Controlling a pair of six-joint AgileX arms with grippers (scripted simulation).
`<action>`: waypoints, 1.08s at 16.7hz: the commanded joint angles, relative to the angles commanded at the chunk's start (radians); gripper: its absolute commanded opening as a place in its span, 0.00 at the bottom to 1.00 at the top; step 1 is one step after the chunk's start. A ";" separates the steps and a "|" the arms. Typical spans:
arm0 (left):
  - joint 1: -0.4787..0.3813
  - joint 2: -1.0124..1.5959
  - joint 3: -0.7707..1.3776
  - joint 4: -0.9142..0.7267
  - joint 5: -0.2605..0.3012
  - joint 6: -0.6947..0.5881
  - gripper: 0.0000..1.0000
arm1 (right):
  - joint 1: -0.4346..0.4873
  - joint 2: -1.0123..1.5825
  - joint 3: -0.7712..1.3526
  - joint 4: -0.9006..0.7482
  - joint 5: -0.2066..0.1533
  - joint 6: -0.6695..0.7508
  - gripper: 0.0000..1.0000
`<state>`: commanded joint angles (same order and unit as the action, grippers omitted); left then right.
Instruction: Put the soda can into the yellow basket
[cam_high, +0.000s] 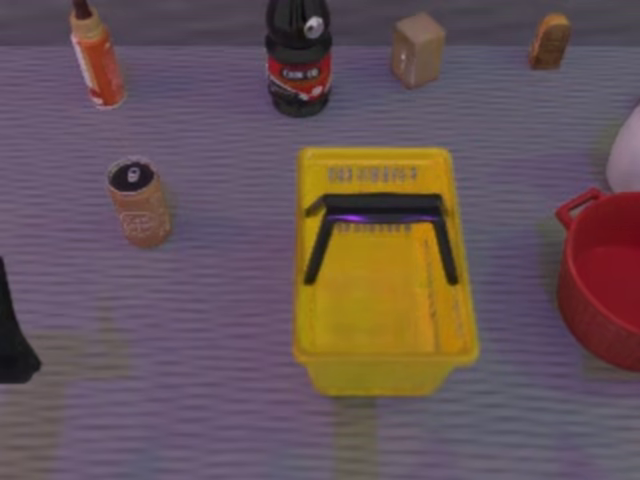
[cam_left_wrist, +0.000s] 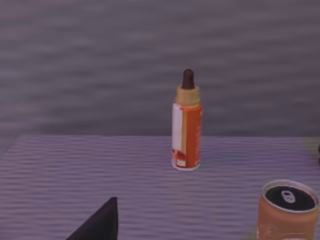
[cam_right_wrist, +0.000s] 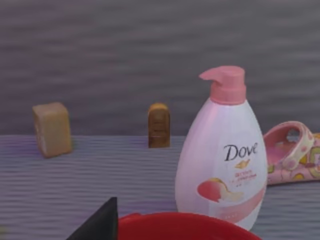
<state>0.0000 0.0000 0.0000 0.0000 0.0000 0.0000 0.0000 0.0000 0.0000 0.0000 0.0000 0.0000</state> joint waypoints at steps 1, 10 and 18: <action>0.000 0.000 0.000 0.000 0.000 0.000 1.00 | 0.000 0.000 0.000 0.000 0.000 0.000 1.00; -0.043 0.371 0.333 -0.220 0.012 0.112 1.00 | 0.000 0.000 0.000 0.000 0.000 0.000 1.00; -0.110 1.214 1.027 -0.707 0.011 0.346 1.00 | 0.000 0.000 0.000 0.000 0.000 0.000 1.00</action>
<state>-0.1097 1.2135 1.0270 -0.7071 0.0107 0.3455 0.0000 0.0000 0.0000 0.0000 0.0000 0.0000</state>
